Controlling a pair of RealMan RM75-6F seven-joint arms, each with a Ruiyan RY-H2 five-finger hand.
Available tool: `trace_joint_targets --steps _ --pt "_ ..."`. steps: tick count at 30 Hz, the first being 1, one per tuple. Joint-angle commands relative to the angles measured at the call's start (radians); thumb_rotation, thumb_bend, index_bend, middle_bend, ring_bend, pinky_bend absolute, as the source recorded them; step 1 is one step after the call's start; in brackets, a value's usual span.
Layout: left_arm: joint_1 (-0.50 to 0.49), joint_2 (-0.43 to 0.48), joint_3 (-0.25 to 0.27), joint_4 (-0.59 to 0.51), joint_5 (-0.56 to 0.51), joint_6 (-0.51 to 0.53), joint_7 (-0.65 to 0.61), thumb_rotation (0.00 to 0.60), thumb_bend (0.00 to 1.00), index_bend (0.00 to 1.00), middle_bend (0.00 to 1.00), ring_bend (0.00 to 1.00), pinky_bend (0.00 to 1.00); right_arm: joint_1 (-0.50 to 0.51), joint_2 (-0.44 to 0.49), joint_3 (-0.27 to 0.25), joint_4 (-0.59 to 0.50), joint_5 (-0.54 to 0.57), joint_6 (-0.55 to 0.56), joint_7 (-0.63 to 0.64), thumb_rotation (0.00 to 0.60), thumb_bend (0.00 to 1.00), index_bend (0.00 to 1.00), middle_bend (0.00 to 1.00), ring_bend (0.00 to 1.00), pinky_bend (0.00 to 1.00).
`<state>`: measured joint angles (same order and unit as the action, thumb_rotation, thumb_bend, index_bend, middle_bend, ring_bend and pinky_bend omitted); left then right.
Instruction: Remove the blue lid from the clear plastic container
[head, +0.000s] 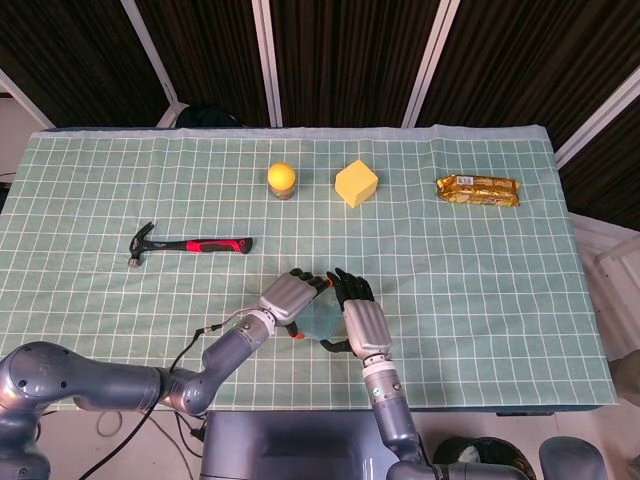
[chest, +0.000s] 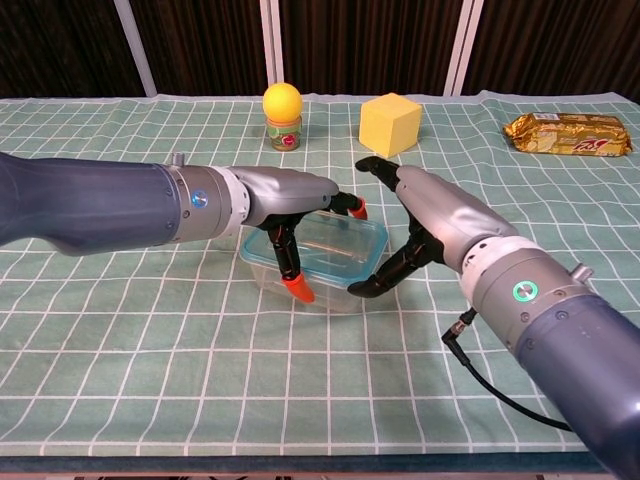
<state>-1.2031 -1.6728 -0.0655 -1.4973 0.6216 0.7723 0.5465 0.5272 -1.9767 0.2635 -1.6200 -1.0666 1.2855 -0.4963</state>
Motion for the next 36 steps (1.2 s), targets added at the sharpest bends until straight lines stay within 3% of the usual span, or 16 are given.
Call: trace_joint_targets --steps 1,16,36 --pt "-0.001 -0.001 -0.001 0.0 -0.001 0.0 0.001 0.6 0.17 0.14 0.25 0.29 0.39 -0.002 -0.002 0.002 -0.002 0.007 0.001 0.001 0.6 0.2 0.0 0.0 0.0 0.0" --pt "-0.006 0.003 0.003 -0.006 0.0 -0.011 0.005 0.6 0.17 0.14 0.24 0.28 0.39 -0.002 -0.03 0.033 0.026 0.004 0.016 0.063 0.6 0.2 0.0 0.0 0.0 0.0" --pt "-0.033 0.031 0.012 -0.012 0.01 -0.072 -0.021 0.6 0.17 0.11 0.21 0.24 0.37 -0.026 -0.045 0.002 0.109 -0.125 0.05 0.204 0.6 0.2 0.0 0.0 0.0 0.0"
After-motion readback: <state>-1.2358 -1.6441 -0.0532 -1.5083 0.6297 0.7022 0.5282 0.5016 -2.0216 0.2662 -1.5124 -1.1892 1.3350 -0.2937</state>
